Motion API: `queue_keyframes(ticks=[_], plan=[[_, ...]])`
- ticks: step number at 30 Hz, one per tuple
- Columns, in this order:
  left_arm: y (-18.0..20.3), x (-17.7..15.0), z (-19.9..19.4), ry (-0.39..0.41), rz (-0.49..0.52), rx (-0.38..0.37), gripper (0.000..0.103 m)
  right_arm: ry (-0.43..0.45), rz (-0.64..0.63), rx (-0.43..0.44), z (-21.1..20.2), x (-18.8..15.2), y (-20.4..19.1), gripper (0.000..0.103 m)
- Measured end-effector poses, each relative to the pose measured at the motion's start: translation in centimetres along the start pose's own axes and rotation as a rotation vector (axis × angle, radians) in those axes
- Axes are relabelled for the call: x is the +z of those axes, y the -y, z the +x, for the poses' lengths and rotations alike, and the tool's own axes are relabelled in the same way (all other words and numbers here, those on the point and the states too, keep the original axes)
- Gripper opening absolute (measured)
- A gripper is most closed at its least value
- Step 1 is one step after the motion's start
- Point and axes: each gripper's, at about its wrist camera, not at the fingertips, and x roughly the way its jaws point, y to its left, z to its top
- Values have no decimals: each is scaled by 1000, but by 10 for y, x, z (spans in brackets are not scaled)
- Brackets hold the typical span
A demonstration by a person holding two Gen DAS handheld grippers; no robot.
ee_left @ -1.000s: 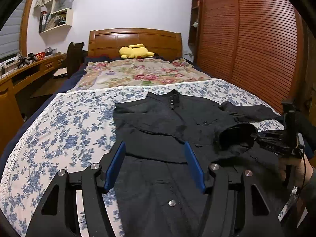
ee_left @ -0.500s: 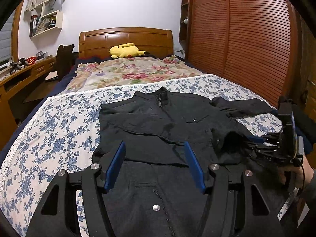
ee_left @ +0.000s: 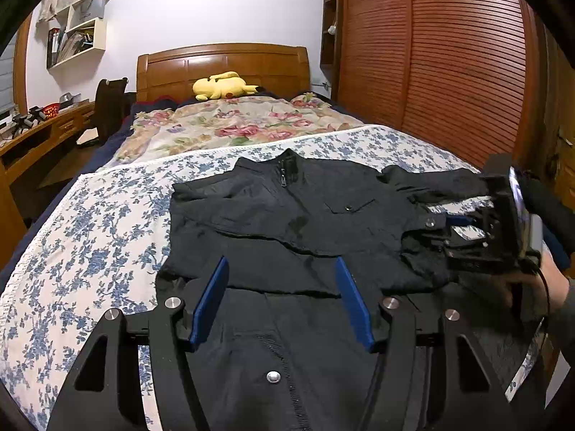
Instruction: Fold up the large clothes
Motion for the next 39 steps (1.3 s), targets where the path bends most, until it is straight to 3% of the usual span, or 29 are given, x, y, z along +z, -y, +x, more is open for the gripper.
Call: queue_keyframes(ticks=[10,20,28,34,39], plan=[[24,-2,16,-30,34,-32,63,-186,63,-20,43,-8,79,60],[47,-2,38,-63,50,-66,63,-147,158,-46,42,-20,156,60],[56,-6,48,-94,34,-92,63,-126,216,-176,62,-15,221,61],[56,-8,55,-112,34,-91,63,-207,200,-330,94,-14,260,68],[58,-8,59,-120,42,-91,63,-282,216,-384,121,-11,279,71]])
